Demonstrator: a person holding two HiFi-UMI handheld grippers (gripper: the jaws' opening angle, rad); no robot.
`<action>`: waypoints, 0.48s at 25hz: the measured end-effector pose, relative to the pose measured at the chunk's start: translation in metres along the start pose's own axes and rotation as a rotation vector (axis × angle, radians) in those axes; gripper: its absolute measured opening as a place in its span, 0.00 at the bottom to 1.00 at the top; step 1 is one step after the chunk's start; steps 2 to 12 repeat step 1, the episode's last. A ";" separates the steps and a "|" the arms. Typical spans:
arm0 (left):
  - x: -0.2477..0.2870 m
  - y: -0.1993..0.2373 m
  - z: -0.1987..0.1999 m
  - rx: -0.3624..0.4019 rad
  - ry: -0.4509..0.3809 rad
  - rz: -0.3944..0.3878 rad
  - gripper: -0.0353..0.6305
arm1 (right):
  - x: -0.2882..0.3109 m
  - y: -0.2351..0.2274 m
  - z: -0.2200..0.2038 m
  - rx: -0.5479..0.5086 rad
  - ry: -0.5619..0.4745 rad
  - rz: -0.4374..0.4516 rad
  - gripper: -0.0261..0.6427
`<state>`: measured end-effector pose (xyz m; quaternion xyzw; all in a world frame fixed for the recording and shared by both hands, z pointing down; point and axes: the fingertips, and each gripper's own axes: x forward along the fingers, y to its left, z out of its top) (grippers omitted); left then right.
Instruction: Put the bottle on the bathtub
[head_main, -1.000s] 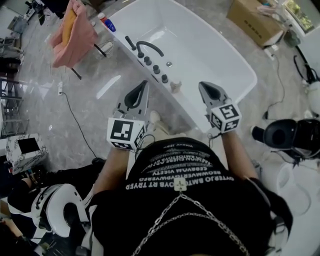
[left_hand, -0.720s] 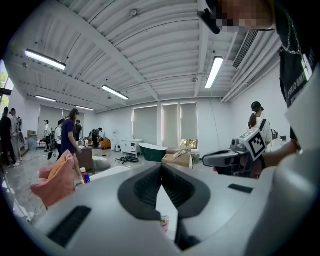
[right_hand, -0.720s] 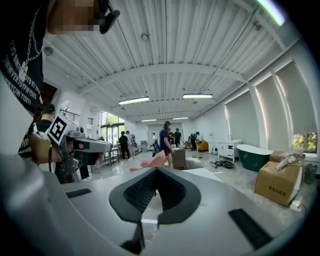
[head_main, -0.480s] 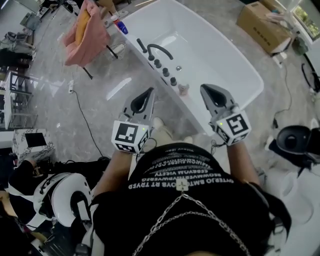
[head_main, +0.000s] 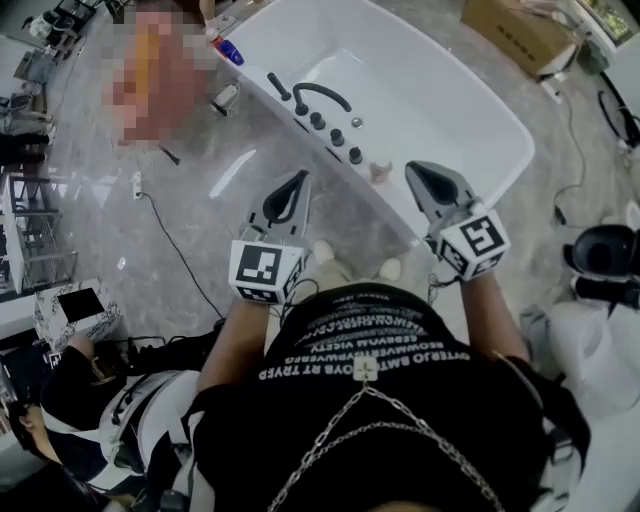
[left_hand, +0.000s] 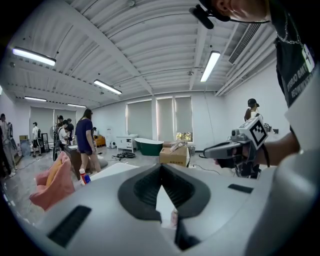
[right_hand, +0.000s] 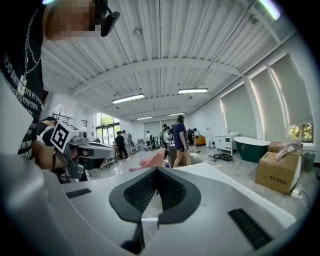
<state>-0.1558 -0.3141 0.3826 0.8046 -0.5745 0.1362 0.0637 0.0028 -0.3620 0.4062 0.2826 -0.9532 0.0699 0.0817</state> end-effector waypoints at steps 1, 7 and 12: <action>0.003 0.011 -0.001 0.008 -0.005 0.002 0.06 | 0.012 -0.001 0.001 0.012 0.003 -0.005 0.04; 0.003 0.011 -0.001 0.008 -0.005 0.002 0.06 | 0.012 -0.001 0.001 0.012 0.003 -0.005 0.04; 0.003 0.011 -0.001 0.008 -0.005 0.002 0.06 | 0.012 -0.001 0.001 0.012 0.003 -0.005 0.04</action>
